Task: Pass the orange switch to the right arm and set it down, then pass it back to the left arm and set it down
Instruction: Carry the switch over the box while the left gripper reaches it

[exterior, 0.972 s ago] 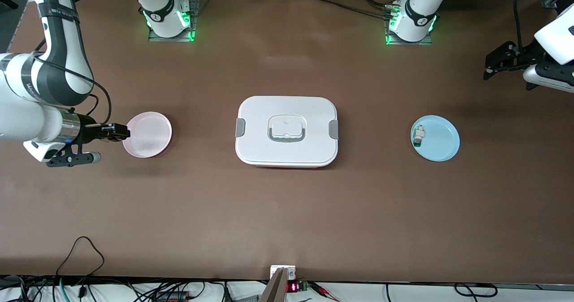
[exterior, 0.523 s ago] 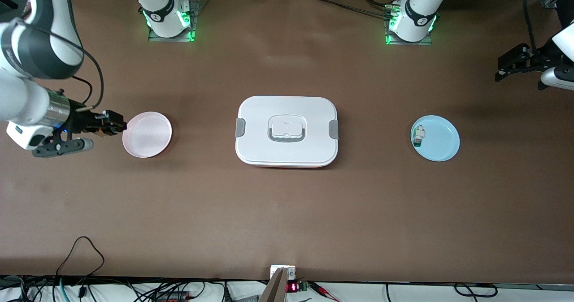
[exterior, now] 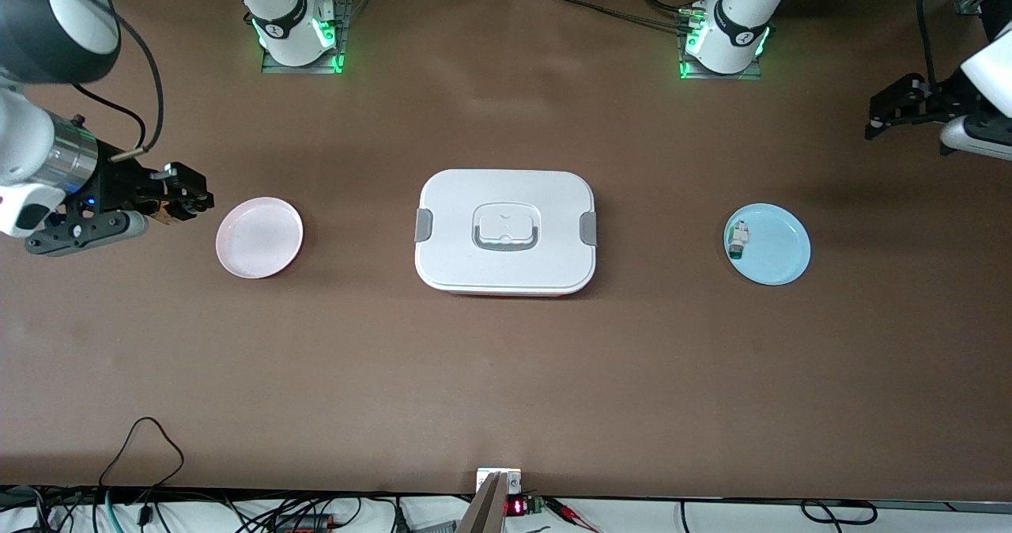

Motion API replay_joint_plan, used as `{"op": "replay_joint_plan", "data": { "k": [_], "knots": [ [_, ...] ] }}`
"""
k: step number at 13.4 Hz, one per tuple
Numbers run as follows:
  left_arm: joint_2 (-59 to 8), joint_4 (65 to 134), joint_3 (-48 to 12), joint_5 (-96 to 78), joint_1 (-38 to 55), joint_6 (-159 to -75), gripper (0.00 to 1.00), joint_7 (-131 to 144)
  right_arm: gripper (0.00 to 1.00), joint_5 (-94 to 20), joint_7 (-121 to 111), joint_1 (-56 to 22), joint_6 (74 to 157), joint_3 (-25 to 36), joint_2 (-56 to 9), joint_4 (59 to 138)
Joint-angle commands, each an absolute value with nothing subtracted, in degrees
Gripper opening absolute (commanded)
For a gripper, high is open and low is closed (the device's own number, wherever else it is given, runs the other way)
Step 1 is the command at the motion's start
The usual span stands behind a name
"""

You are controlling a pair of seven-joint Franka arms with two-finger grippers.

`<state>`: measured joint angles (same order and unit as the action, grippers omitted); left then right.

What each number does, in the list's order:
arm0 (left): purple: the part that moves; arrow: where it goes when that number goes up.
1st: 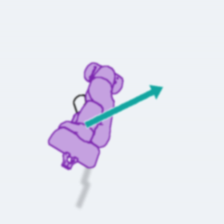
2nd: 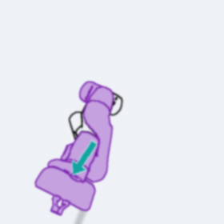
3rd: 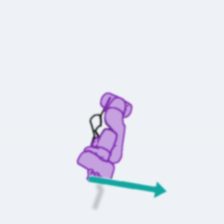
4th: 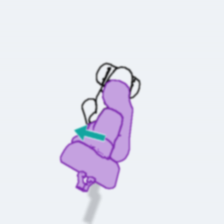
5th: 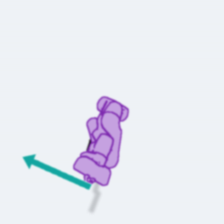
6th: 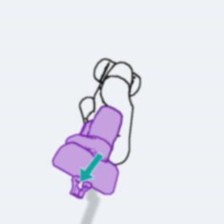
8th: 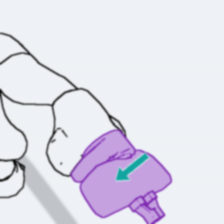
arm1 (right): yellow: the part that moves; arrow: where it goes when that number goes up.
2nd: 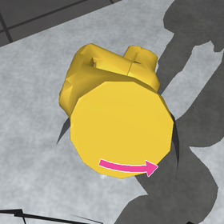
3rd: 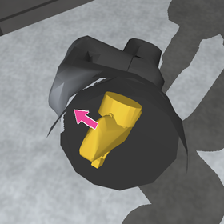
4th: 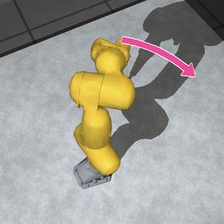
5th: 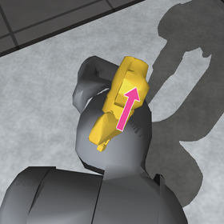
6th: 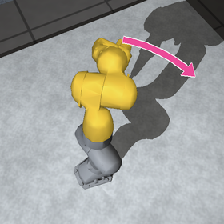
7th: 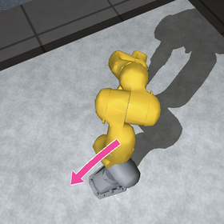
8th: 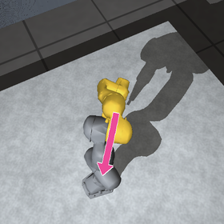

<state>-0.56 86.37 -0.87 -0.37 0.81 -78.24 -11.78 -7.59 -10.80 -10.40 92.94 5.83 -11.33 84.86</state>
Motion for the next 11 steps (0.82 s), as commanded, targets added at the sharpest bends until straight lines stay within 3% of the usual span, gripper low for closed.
{"op": "replay_joint_plan", "data": {
  "k": [1, 6, 8, 11],
  "knots": [
    [-2.9, 85.3, -1.8, -0.8, 0.9, -68.9, 1.0, -12.6, 0.4, -5.0, -11.5, -11.3, 91.2, 2.9, -11.4, 79.8],
    [-4.2, 85.3, -1.8, -1.0, 0.4, -65.2, 1.0, -16.7, 0.4, -6.3, -15.5, -11.3, 92.4, 0.6, -10.0, 78.8],
    [-6.2, 85.3, -1.3, -3.4, 0.1, -59.5, 1.0, -24.5, 0.4, -11.6, -16.4, -11.2, 94.4, -0.4, -10.0, 78.8],
    [-16.3, 86.2, -1.3, -28.3, -13.3, -49.0, 1.0, -24.7, 0.39, -22.5, -23.9, -11.0, 98.8, -0.4, -10.5, 79.4]
  ]
}}
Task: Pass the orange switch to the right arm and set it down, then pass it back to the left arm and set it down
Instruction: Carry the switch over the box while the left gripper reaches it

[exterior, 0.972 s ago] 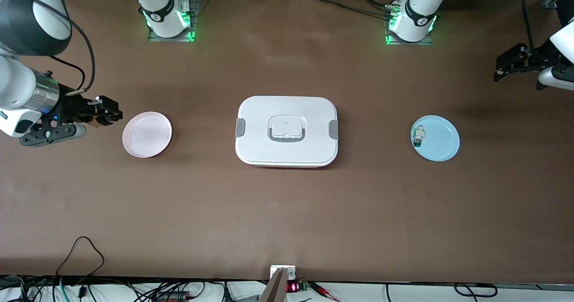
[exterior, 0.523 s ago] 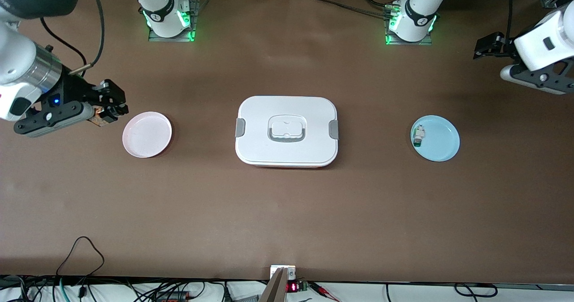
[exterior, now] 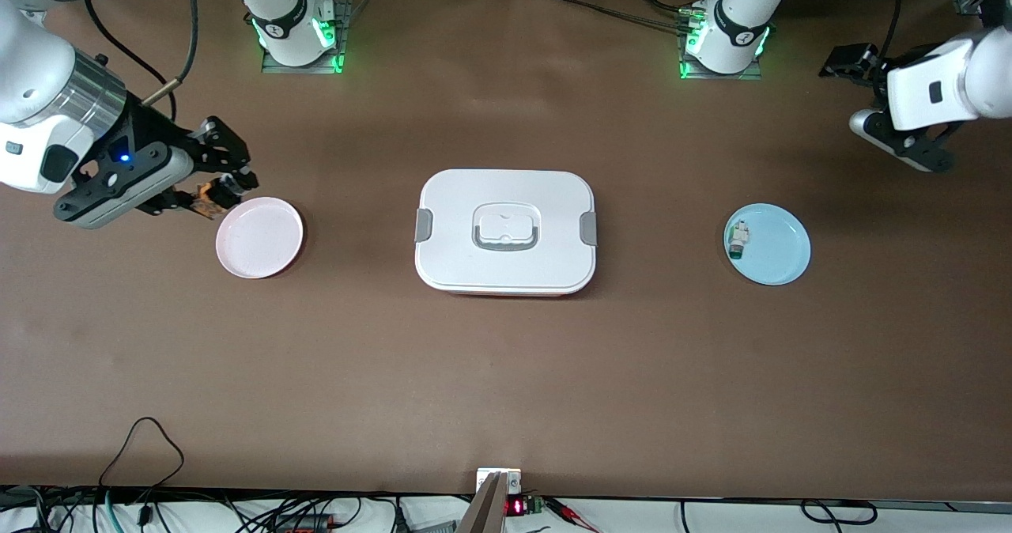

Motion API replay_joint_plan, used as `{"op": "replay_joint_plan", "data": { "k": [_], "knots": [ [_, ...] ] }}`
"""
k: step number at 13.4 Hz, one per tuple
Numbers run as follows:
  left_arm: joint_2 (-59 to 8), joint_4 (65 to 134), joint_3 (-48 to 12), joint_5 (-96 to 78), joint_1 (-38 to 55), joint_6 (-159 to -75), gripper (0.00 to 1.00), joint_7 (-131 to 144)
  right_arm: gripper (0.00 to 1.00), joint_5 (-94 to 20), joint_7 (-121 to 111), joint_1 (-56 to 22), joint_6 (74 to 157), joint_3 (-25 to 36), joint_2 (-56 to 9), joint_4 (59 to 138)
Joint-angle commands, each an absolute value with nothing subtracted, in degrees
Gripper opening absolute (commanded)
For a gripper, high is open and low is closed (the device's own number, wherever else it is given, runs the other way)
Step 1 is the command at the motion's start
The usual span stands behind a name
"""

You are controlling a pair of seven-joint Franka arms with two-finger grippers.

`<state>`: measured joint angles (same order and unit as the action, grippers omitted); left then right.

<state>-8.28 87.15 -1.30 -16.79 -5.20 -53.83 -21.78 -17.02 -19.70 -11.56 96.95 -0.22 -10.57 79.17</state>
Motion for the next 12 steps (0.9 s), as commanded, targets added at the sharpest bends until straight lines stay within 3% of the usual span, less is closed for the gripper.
{"op": "replay_joint_plan", "data": {
  "k": [1, 4, 8, 12],
  "knots": [
    [-20.2, 86.0, -1.4, -34.2, -16.3, -48.3, 1.0, -25.3, 0.39, -24.2, -26.2, -11.0, 99.6, -0.4, -10.8, 79.4],
    [-25.1, 86.2, -1.3, -46.6, -20.1, -48.5, 1.0, -22.9, 0.39, -27.7, -33.9, -11.4, 100.5, -0.7, -11.4, 79.8],
    [-24.5, 90.1, -1.3, -59.3, -20.7, -52.2, 1.0, -8.1, 0.38, -42.8, -49.0, -11.3, 100.6, -0.7, -12.4, 83.8],
    [-24.6, 90.4, -5.7, -68.9, -17.4, -58.8, 1.0, 6.7, 0.37, -51.9, -59.7, -11.3, 100.1, -0.7, -13.5, 86.6]
  ]
}}
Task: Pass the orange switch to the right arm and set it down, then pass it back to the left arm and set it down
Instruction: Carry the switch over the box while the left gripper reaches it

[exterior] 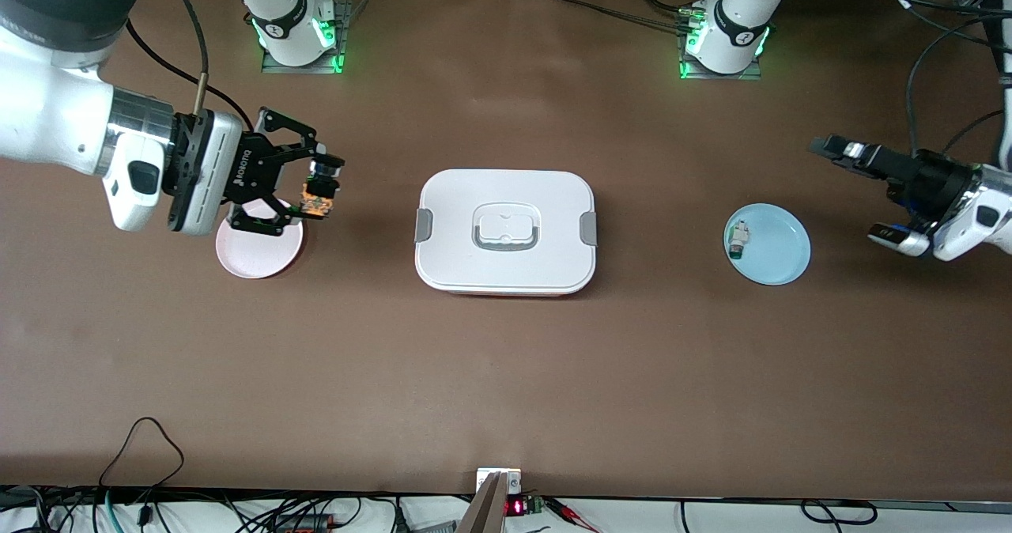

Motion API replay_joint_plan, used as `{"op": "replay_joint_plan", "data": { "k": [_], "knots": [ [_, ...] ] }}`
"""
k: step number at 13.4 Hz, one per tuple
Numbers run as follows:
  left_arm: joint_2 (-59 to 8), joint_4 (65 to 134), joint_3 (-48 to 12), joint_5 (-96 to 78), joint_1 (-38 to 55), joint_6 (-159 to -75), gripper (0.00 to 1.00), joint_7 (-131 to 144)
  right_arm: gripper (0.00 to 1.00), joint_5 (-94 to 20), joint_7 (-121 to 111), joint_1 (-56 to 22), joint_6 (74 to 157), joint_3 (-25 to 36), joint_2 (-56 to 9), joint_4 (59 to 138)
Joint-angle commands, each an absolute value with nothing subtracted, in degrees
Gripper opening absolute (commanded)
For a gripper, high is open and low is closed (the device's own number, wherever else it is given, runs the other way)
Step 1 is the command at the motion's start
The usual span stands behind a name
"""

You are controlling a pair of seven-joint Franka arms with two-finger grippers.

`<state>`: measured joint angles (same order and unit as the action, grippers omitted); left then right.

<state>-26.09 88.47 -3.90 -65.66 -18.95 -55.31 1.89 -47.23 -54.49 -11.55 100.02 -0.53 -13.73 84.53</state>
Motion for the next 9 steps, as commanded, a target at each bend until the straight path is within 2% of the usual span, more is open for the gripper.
{"op": "replay_joint_plan", "data": {
  "k": [1, 4, 9],
  "knots": [
    [-24.3, 92.7, -7.6, -69.9, -17.1, -61.6, 1.0, 7.4, 0.37, -55.0, -62.6, -11.2, 100.0, -0.7, -13.7, 87.5],
    [-22.2, 96.9, -15.4, -72.1, -17.0, -73.4, 1.0, 8.8, 0.37, -64.9, -70.9, -11.2, 100.0, -0.7, -14.7, 90.2],
    [-22.7, 97.6, -25.5, -78.4, -15.0, -91.3, 1.0, 15.4, 0.37, -76.0, -81.4, -12.5, 100.7, -0.8, -18.5, 91.3]
  ]
}}
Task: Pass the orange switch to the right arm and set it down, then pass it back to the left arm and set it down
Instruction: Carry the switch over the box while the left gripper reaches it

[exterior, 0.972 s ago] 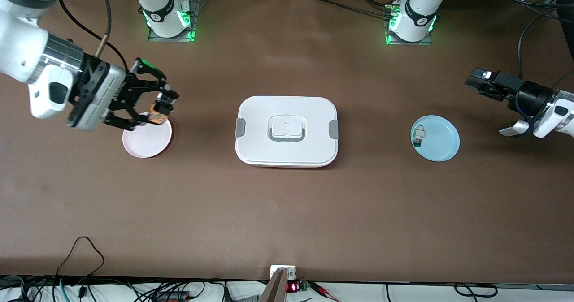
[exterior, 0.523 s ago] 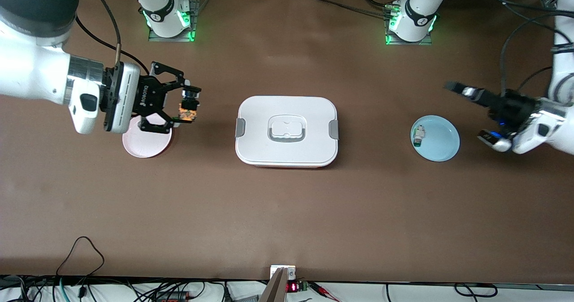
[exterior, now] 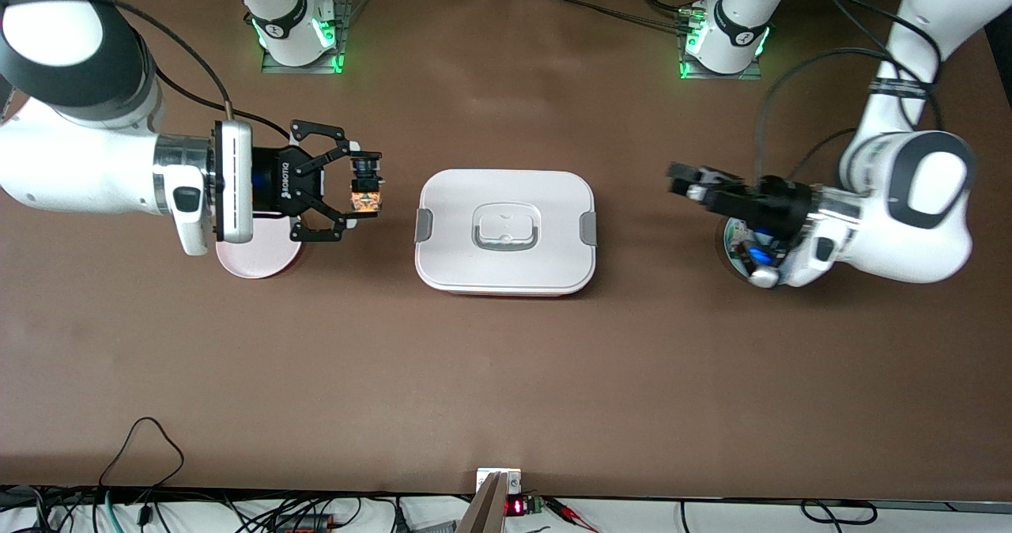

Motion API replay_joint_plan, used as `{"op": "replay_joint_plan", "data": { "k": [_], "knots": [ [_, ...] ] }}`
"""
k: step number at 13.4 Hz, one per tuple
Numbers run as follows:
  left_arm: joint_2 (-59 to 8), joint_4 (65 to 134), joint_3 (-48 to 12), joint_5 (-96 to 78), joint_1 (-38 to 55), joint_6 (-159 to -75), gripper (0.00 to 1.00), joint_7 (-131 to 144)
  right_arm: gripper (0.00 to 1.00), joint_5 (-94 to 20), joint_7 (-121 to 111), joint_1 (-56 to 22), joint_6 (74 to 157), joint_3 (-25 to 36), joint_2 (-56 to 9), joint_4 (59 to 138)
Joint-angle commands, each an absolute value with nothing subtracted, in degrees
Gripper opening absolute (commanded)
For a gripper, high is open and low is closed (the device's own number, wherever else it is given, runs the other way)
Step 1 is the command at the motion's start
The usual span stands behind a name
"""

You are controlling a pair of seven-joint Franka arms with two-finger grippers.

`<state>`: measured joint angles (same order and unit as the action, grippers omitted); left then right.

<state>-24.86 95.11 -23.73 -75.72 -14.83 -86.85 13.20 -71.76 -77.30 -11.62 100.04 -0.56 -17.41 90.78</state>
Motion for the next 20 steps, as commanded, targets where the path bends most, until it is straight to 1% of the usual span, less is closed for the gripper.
{"op": "replay_joint_plan", "data": {
  "k": [1, 4, 8, 10, 12, 14, 16, 20],
  "knots": [
    [-22.8, 97.9, -27.1, -80.4, -14.3, -94.6, 1.0, 16.8, 0.37, -79.2, -83.2, -13.7, 101.7, -0.8, -19.5, 91.4],
    [-22.8, 97.7, -28.4, -82.7, -9.6, -103.2, 1.0, 20.5, 0.37, -84.3, -85.7, -18.2, 108.6, -1.0, -21.2, 91.4],
    [-23.4, 97.5, -28.4, -83.8, -6.5, -107.0, 1.0, 16.4, 0.37, -94.1, -85.8, -25.1, 117.7, -1.1, -22.7, 91.3],
    [-23.4, 97.2, -28.4, -83.7, -6.2, -108.2, 1.0, 11.8, 0.37, -96.9, -85.0, -27.0, 119.6, -1.1, -23.1, 91.1],
    [-23.5, 96.7, -28.4, -83.1, -5.5, -109.4, 1.0, 8.9, 0.36, -97.2, -84.8, -27.2, 120.1, -1.1, -23.1, 91.3],
    [-23.9, 94.6, -28.3, -82.8, -5.2, -110.6, 1.0, 8.7, 0.35, -98.6, -81.7, -27.6, 120.3, -2.2, -23.4, 91.3],
    [-24.4, 92.6, -28.3, -82.9, -3.4, -113.3, 1.0, 9.6, 0.35, -100.0, -80.9, -28.3, 123.4, -3.3, -23.6, 91.3],
    [-25.0, 92.5, -28.4, -83.6, -2.9, -114.7, 1.0, 10.5, 0.35, -100.2, -80.9, -28.8, 123.9, -3.5, -24.2, 91.1]
  ]
}}
